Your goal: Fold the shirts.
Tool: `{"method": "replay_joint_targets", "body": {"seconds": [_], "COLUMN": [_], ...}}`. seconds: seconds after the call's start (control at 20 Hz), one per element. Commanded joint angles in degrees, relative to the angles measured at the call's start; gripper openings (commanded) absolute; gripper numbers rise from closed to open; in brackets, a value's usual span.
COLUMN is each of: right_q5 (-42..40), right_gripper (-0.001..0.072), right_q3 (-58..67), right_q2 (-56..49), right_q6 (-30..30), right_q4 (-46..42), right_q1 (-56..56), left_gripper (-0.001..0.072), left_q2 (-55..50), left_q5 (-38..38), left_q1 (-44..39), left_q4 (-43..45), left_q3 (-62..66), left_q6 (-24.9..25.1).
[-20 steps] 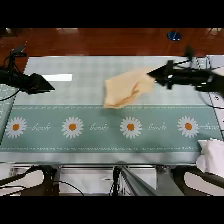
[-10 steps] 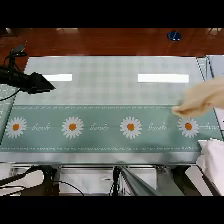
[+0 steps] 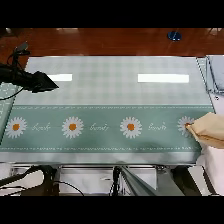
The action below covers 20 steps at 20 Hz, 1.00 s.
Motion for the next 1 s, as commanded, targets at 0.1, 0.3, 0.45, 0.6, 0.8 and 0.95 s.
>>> {"method": "replay_joint_targets", "body": {"seconds": [0.1,0.3,0.45,0.6,0.8,0.95], "right_q5": [7.3,7.4,7.4,7.6,6.3,1.1], "right_gripper": [0.0020,0.0020,0.0020,0.0020,0.0021,0.0025], "right_q3": [0.0,-0.6,-5.4,-16.2,-32.2,-37.1], "right_q2": [0.3,0.6,2.6,3.6,3.6,3.6], "right_q6": [-0.6,-0.3,-0.4,-1.1,-2.1,-3.2], "right_q4": [-20.9,-32.4,-39.1,-43.2,-53.4,-60.1], "right_q1": [-1.2,-1.2,-1.2,-1.2,-1.2,-1.3], "left_gripper": [0.0469,0.0469,0.0469,0.0469,0.0468,0.0468], "left_q2": [0.0,0.0,-0.1,-0.2,-0.2,-0.1], "left_q5": [6.5,12.0,16.0,19.5,21.0,20.9], "left_q1": [0.0,0.0,0.0,0.0,0.2,1.5], "left_q4": [0.0,0.0,0.0,0.8,3.8,4.1], "left_q3": [0.0,0.0,0.0,0.0,0.0,0.0], "left_q6": [3.4,3.8,3.8,4.0,4.0,3.9]}}
